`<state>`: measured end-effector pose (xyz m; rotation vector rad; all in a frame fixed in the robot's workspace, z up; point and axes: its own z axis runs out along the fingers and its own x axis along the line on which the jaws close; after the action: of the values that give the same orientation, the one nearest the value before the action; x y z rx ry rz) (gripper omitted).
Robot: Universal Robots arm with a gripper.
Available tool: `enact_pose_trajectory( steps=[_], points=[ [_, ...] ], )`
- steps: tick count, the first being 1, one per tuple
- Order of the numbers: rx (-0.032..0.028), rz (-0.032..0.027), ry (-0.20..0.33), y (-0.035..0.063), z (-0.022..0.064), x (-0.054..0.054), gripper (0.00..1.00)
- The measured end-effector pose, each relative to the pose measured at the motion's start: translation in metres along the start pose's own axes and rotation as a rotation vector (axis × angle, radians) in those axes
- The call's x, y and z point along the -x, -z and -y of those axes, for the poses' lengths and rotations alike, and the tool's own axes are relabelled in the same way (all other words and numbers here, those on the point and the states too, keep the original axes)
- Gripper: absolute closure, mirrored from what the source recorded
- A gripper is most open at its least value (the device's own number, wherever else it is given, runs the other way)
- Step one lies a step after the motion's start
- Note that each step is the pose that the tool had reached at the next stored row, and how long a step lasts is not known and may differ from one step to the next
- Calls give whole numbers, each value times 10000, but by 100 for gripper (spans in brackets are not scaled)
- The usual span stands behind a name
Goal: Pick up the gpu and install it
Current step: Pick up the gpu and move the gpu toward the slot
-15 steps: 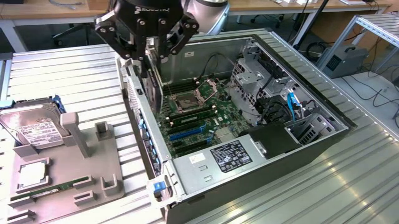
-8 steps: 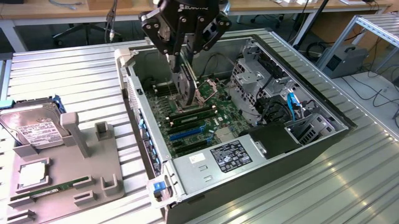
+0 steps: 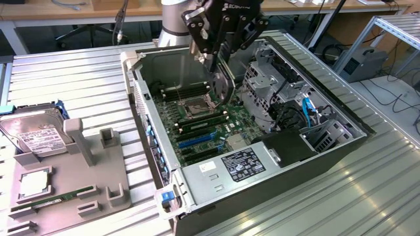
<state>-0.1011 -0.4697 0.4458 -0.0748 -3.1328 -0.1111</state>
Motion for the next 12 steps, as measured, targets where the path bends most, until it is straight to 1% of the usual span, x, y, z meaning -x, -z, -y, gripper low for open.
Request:
enact_pose_trajectory(
  steps=[3,6,7,8,9,12],
  points=[
    [0,0,0,1,-13,265,73],
    [0,0,0,2,-23,476,73],
    [-1,0,1,3,-27,560,73],
    [-1,0,0,3,-32,673,73],
    [-1,-1,1,3,-37,745,73],
    [-1,0,3,4,-38,755,73]
  ],
)
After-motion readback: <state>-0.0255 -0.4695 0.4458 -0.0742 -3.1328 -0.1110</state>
